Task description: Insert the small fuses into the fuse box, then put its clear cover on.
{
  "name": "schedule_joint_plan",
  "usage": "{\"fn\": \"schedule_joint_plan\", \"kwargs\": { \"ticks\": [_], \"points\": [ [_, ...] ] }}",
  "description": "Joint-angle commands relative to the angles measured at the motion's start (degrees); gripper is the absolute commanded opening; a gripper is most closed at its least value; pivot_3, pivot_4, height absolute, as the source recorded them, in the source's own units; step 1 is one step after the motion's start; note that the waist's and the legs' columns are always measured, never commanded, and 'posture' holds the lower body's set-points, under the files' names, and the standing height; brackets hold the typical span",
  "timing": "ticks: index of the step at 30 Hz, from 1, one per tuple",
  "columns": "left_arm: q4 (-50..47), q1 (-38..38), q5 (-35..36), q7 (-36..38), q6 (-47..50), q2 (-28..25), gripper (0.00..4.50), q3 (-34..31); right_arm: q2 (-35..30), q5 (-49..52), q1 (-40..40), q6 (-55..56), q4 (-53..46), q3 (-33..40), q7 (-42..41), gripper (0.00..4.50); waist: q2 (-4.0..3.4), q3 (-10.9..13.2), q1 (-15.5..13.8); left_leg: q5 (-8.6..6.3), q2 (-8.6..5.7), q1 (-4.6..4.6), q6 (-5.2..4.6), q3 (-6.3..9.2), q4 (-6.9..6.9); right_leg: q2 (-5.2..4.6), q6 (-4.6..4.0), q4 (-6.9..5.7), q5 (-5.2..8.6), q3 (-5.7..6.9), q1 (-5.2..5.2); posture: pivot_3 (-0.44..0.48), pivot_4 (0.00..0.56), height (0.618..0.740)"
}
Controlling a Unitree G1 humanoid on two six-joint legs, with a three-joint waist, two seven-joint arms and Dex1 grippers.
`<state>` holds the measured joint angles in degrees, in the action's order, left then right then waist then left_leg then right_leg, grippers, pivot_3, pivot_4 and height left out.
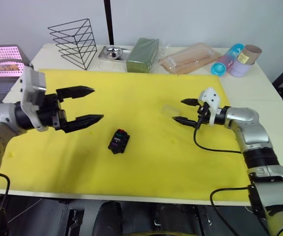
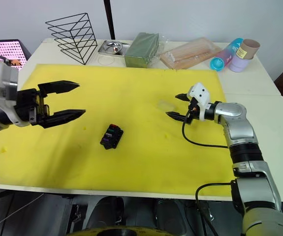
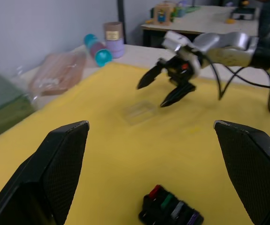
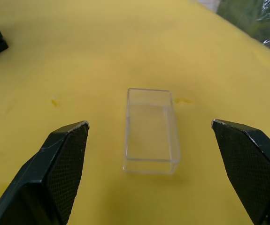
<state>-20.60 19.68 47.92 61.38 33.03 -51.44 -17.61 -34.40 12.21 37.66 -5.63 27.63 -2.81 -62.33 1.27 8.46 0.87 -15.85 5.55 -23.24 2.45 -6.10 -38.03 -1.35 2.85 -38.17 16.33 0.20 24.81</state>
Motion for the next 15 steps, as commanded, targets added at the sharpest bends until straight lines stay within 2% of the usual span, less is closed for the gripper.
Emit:
{"fn": "schedule_joint_plan", "kwargs": {
  "ticks": [1,8,15],
  "points": [
    [-3.6,0.9,0.1,-1.0,-1.2,0.7,4.50,0.4,1.9,-0.8,2.7,2.3,3.6,-0.1,-0.1,4.47,0.00,0.0,0.0,0.01,0.00,0.00,0.01,0.00,0.00,0.00,0.00,0.00,0.00,0.00,0.00,0.000,0.150,0.740],
    [-4.8,-0.8,-0.9,-1.5,-1.9,1.1,4.50,0.1,5.9,-2.4,6.9,5.4,14.3,0.3,2.2,4.47,0.00,0.0,0.1,0.04,0.00,0.01,0.07,0.00,-0.02,0.00,0.01,-0.02,0.00,0.00,0.00,0.000,0.150,0.740],
    [-5.9,-1.8,-0.6,-2.4,-1.7,1.2,4.50,-0.4,6.9,-1.6,7.4,6.4,17.7,1.6,2.2,4.47,-0.01,0.0,-0.1,0.07,0.00,-0.01,0.12,0.01,-0.02,-0.03,0.01,-0.03,-0.01,0.00,-0.01,0.000,0.150,0.740]
  ]
}}
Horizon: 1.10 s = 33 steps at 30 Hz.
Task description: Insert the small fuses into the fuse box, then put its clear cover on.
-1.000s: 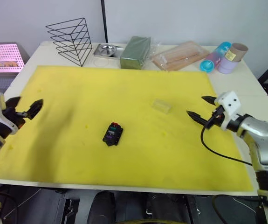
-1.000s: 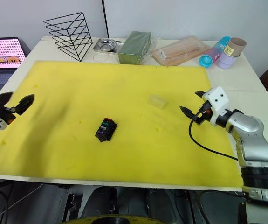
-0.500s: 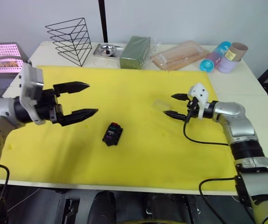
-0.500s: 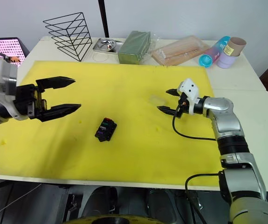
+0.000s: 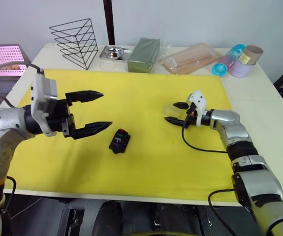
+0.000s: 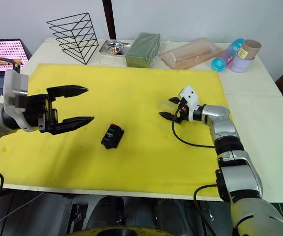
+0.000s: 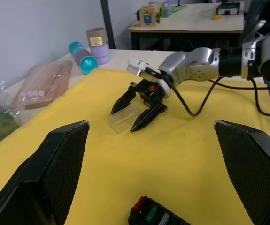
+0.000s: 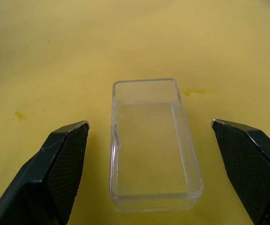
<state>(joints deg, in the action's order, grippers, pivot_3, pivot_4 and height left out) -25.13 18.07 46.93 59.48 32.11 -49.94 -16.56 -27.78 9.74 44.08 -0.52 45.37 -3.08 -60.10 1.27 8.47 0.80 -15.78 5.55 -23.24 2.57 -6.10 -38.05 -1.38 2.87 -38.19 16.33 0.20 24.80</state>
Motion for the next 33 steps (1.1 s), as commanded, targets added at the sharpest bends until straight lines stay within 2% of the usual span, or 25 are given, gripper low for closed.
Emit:
{"fn": "schedule_joint_plan", "kwargs": {
  "ticks": [1,4,9,16,18,20,22,24,29,33],
  "points": [
    [-1.4,-0.3,0.4,-0.6,-0.8,-0.2,4.50,-1.4,0.3,0.7,1.0,2.3,0.3,2.1,0.3,4.29,0.00,0.0,0.0,0.00,0.00,0.00,0.00,0.00,0.00,0.00,0.00,0.00,0.00,0.00,0.00,0.000,0.150,0.740],
    [-1.3,-0.4,0.4,-0.7,-0.9,-0.1,4.50,-1.5,0.0,0.9,0.8,3.4,0.7,2.7,-0.3,3.53,0.00,0.0,0.1,0.00,0.00,0.00,0.00,0.01,0.00,0.01,0.00,0.00,0.00,0.00,0.00,0.000,0.150,0.740],
    [-1.4,-1.1,0.1,-1.0,-1.1,0.3,4.50,-1.2,-0.5,0.7,0.3,4.0,0.5,3.1,-1.5,1.80,0.00,0.0,0.1,0.01,0.01,0.00,0.01,0.01,0.00,0.01,0.00,-0.01,0.00,0.00,0.00,0.000,0.150,0.740],
    [-4.5,-4.8,1.1,-3.2,-0.1,1.3,4.50,-1.8,-1.1,1.4,-1.4,2.2,-5.3,3.3,-1.9,1.81,0.00,0.0,0.1,0.01,0.01,0.00,0.02,0.02,0.00,0.01,0.00,-0.02,0.00,0.00,0.00,0.000,0.150,0.740],
    [-6.3,-7.3,1.0,-4.9,0.0,1.9,4.50,-2.4,-1.7,1.2,-3.1,1.1,-10.7,2.4,-2.3,1.81,-0.01,0.0,0.0,0.01,0.01,0.00,0.02,0.02,0.00,0.00,0.00,-0.02,0.00,0.00,0.00,0.000,0.150,0.740],
    [-9.5,-12.4,0.1,-7.4,-0.1,3.2,4.50,-3.3,-2.4,1.6,-6.7,-1.8,-20.4,0.7,-3.5,1.81,-0.03,0.0,0.1,0.02,0.02,0.00,0.03,0.02,0.00,-0.01,0.00,-0.03,0.00,0.00,0.00,0.000,0.150,0.740],
    [-12.9,-17.0,-3.2,-14.4,-1.0,7.1,4.50,-2.6,-2.0,4.4,-9.7,-8.6,-31.8,0.2,-2.9,1.81,-0.04,0.0,0.1,0.01,0.03,-0.01,0.03,0.05,0.03,-0.02,0.01,-0.02,0.00,-0.03,0.01,0.000,0.150,0.740],
    [-15.9,-21.4,-5.5,-19.2,-1.6,10.8,4.50,-1.2,-1.6,5.9,-11.3,-13.1,-38.5,0.1,-1.4,1.81,-0.05,0.0,0.1,0.01,0.03,0.01,0.03,0.07,0.01,-0.02,0.01,-0.04,0.00,-0.05,0.01,0.000,0.150,0.740],
    [-19.9,-29.4,-12.2,-25.0,-5.1,17.2,4.50,3.0,-2.6,5.8,-13.7,-17.1,-44.6,-0.4,0.5,1.81,-0.02,0.0,-0.4,0.01,-0.01,0.14,0.03,0.08,0.00,-0.04,-0.01,-0.06,0.00,-0.05,-0.14,0.000,0.150,0.740],
    [-19.7,-33.3,-23.0,-33.0,-8.8,23.6,4.50,12.4,-4.3,5.7,-14.1,-18.5,-46.9,0.0,0.9,1.81,-0.03,0.0,-0.2,0.00,-0.11,0.17,0.01,0.07,-0.01,-0.10,-0.01,0.02,0.00,-0.05,-0.22,0.000,0.150,0.740]
  ]
}}
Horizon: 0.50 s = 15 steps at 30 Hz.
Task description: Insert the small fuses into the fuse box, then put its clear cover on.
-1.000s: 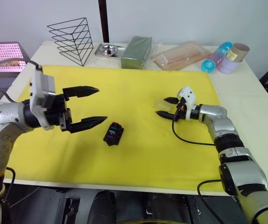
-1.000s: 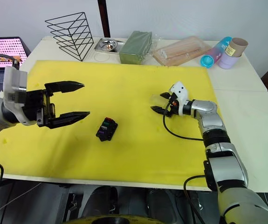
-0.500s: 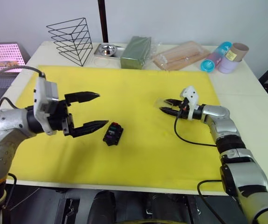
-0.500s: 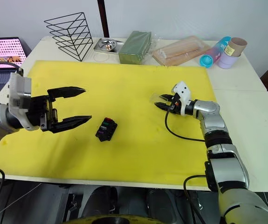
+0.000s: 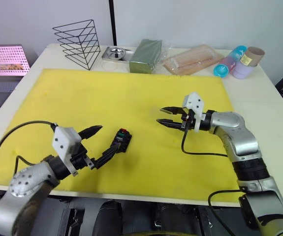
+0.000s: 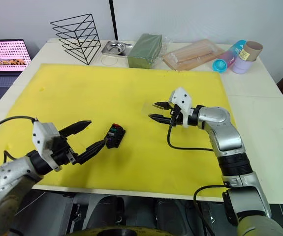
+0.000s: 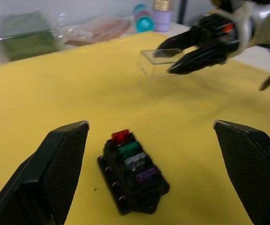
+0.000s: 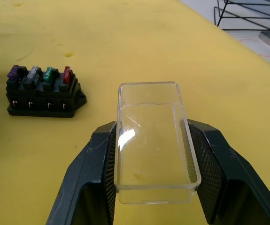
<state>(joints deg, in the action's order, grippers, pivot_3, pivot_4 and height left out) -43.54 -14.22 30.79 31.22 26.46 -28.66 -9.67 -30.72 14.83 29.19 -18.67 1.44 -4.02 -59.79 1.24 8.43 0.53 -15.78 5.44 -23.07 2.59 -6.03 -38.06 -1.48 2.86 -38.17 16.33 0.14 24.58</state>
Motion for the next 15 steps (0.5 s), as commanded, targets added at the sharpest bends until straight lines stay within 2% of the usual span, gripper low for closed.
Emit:
{"fn": "schedule_joint_plan", "kwargs": {
  "ticks": [1,4,10,15],
  "points": [
    [-0.8,-1.2,-7.4,-6.4,-2.9,4.1,4.50,6.7,-1.6,0.5,1.1,-0.6,-3.0,0.9,0.7,1.81,0.00,0.0,0.1,0.00,-0.01,0.00,0.00,0.00,0.00,0.00,0.00,0.01,0.00,0.00,0.00,0.000,0.150,0.740],
    [0.3,-0.8,-8.5,-9.5,-2.4,7.2,4.50,7.2,-1.8,1.0,1.5,-1.5,-3.5,1.1,1.2,1.81,0.00,0.0,0.1,0.00,0.00,0.02,-0.01,0.06,0.00,0.04,0.01,-0.01,0.00,0.00,0.00,0.000,0.150,0.740],
    [3.2,-0.9,-11.8,-10.9,-2.4,8.2,4.50,10.4,-3.3,2.0,2.9,-4.0,-4.5,2.2,1.5,1.81,-0.01,0.0,0.2,0.00,0.02,0.02,-0.02,0.11,0.01,0.09,0.01,-0.02,0.00,-0.01,0.00,0.000,0.150,0.740],
    [5.9,-1.5,-15.9,-12.5,-4.6,10.8,4.50,16.0,-4.5,2.7,3.0,-5.8,-6.2,2.5,2.0,1.81,-0.01,0.0,0.1,-0.01,0.02,0.01,-0.02,0.11,0.01,0.08,0.01,-0.01,0.00,0.00,0.00,0.000,0.150,0.740]
  ]
}}
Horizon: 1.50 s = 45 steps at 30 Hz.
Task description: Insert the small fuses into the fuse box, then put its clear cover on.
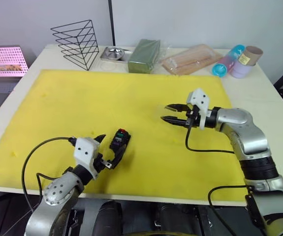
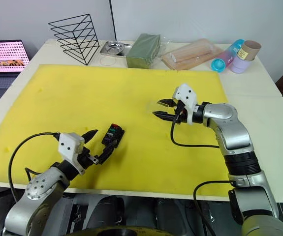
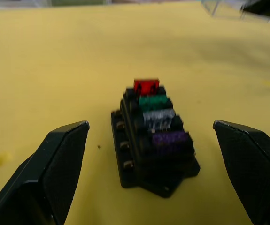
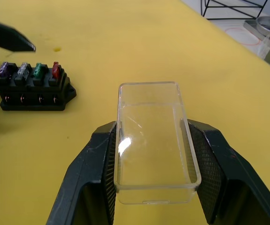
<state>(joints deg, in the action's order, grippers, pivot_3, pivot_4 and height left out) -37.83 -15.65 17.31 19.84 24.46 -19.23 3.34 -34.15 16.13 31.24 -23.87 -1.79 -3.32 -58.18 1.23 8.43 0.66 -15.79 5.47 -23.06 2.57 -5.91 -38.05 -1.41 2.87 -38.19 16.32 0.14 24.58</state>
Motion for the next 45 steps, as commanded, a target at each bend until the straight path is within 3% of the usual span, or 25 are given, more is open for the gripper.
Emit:
{"fn": "schedule_joint_plan", "kwargs": {
  "ticks": [1,11,23,26,29,35,40,45],
  "points": [
    [0.7,0.0,-3.6,-1.7,-3.1,1.8,4.50,3.9,-1.4,1.5,0.8,-1.1,-3.5,1.9,0.6,1.81,0.00,0.0,0.0,0.00,-0.01,0.00,0.00,-0.01,0.00,-0.01,0.00,0.00,0.00,0.00,0.00,0.000,0.150,0.740],
    [6.0,1.5,-13.2,-11.0,-5.6,8.0,4.50,6.7,-3.7,3.1,1.1,-5.1,-5.6,2.6,1.2,1.81,0.00,0.0,0.0,0.00,-0.01,0.00,-0.01,0.00,-0.01,-0.01,0.00,0.00,0.00,0.00,-0.01,0.000,0.150,0.740],
    [7.6,-0.7,-14.7,-12.5,-2.7,11.4,4.50,9.0,-5.7,3.7,2.1,-6.6,-6.0,2.3,1.1,1.81,-0.03,0.0,0.0,-0.01,-0.01,0.02,-0.03,0.00,-0.01,-0.01,0.00,0.00,0.00,0.00,-0.01,0.000,0.150,0.740],
    [8.0,-0.5,-14.6,-12.8,-2.8,12.0,3.91,8.7,-5.7,3.8,2.6,-7.1,-5.9,2.3,1.1,1.81,-0.03,0.0,0.0,-0.01,-0.01,0.02,-0.03,0.00,-0.01,-0.02,0.01,0.00,0.00,0.00,-0.02,0.000,0.150,0.740],
    [8.2,-0.4,-14.6,-12.7,-2.7,12.0,2.88,8.9,-5.9,3.8,2.5,-6.8,-5.6,2.4,1.0,1.81,-0.04,0.0,0.0,-0.01,-0.02,0.02,-0.03,0.00,-0.01,-0.02,0.01,0.00,0.00,0.00,-0.03,0.000,0.150,0.740],
    [8.6,-0.2,-14.8,-13.2,-2.7,12.4,2.82,7.7,-5.8,3.9,1.6,-5.8,-5.0,2.9,1.0,1.81,-0.06,0.0,0.0,-0.01,-0.03,0.03,-0.03,0.00,-0.01,-0.02,0.01,0.01,0.00,0.00,-0.04,0.000,0.150,0.740],
    [8.3,2.9,-11.5,-5.0,-5.6,6.0,2.82,3.8,-6.0,4.0,0.4,-4.8,-4.7,3.3,0.9,1.81,-0.05,0.0,0.0,-0.01,-0.02,0.04,-0.03,0.02,-0.01,0.00,0.00,0.00,0.00,0.00,-0.04,0.000,0.150,0.740],
    [14.5,12.0,3.1,22.1,-7.9,-9.5,2.82,-1.6,-6.1,4.2,0.9,-3.4,-3.4,2.8,-0.9,1.81,-0.08,0.0,0.0,-0.01,0.01,0.09,-0.03,0.05,0.02,0.08,-0.01,-0.05,0.01,0.05,-0.03,0.000,0.150,0.740]
  ]
}}
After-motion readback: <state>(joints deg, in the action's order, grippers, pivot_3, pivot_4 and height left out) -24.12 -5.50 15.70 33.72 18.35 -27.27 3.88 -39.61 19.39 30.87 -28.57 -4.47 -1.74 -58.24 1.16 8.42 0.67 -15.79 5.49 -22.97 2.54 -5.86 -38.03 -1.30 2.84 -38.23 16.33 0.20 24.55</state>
